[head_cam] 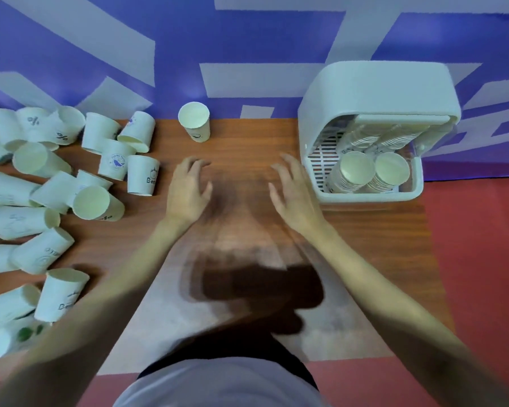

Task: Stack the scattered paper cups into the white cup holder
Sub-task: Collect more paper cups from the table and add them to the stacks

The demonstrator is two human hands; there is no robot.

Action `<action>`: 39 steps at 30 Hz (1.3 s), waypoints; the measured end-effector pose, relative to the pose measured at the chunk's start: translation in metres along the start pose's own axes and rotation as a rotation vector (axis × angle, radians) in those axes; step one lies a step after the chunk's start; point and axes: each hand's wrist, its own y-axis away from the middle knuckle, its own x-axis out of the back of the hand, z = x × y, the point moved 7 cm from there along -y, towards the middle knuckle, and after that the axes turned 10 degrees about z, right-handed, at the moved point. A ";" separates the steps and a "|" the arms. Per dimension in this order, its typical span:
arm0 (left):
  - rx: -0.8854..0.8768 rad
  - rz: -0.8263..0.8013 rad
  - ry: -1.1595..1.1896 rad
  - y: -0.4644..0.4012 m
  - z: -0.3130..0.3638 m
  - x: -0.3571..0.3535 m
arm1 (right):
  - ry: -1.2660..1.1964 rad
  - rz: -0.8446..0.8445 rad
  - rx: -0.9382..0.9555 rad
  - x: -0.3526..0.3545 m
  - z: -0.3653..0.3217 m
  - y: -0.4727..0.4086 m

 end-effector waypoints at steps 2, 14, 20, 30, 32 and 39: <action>0.069 0.006 -0.041 -0.005 -0.033 0.016 | -0.015 -0.122 0.008 -0.028 -0.015 -0.012; 0.180 -0.207 -0.279 -0.062 -0.139 0.047 | 0.114 -0.354 0.132 -0.124 -0.078 -0.108; 0.179 -0.348 -0.319 -0.067 -0.155 0.040 | 0.194 -0.380 0.113 -0.147 -0.083 -0.138; 0.115 -0.298 -0.198 -0.050 -0.149 0.047 | 0.250 -0.332 0.091 -0.155 -0.082 -0.143; 0.092 -0.281 -0.183 -0.045 -0.142 0.050 | 0.244 -0.321 0.076 -0.151 -0.080 -0.137; 0.018 -0.095 -0.061 -0.015 -0.088 0.066 | 0.047 -0.121 0.111 -0.086 -0.079 -0.093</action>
